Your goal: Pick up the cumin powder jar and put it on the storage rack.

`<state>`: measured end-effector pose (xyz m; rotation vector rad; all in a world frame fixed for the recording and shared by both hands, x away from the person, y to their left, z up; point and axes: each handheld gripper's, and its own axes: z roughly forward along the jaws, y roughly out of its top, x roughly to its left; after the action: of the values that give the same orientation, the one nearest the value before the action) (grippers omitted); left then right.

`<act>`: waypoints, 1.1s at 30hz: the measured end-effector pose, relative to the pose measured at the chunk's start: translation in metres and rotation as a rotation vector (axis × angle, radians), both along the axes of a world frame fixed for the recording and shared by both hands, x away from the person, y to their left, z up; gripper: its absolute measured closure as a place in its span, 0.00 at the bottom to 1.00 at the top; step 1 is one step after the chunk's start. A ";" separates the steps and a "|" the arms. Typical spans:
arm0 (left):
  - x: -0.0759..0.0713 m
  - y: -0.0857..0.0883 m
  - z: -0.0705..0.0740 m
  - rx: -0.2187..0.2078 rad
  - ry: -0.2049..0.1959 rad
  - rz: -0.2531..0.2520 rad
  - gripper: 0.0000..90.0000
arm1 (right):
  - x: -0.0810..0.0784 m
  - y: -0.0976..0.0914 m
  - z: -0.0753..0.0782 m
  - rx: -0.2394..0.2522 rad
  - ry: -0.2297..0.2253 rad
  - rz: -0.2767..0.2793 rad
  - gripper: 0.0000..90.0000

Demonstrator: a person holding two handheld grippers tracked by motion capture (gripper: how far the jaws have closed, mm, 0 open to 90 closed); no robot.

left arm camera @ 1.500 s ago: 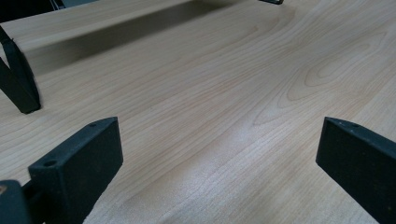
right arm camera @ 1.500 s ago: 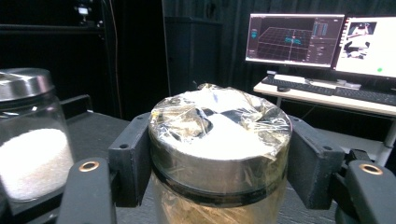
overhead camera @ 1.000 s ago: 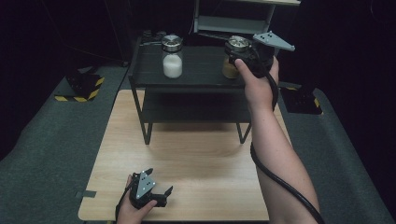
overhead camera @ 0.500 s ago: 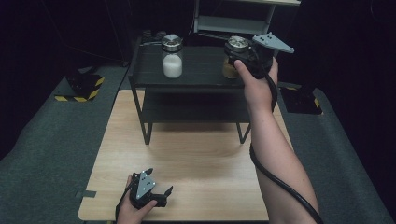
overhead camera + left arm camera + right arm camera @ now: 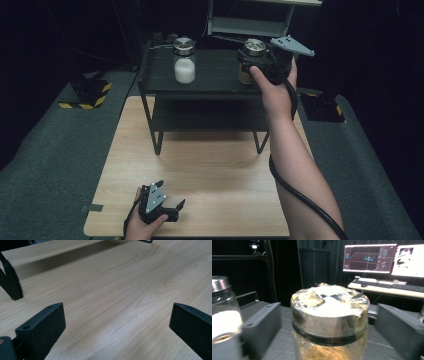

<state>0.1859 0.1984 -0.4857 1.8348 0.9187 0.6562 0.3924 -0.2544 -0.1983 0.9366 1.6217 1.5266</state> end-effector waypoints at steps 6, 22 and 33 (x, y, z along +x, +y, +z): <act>0.001 0.001 0.000 -0.006 0.005 0.002 0.01 | -0.006 -0.004 0.001 0.027 0.004 0.007 0.00; -0.001 -0.002 0.000 0.015 -0.006 -0.005 0.01 | -0.035 -0.013 -0.021 0.041 -0.079 0.064 0.01; 0.000 -0.002 0.001 0.019 -0.006 -0.010 0.01 | -0.064 -0.022 -0.050 0.007 -0.132 0.103 0.01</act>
<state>0.1856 0.1964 -0.4851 1.8523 0.9023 0.6660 0.3286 -0.2763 -0.2484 0.7497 1.5923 1.6288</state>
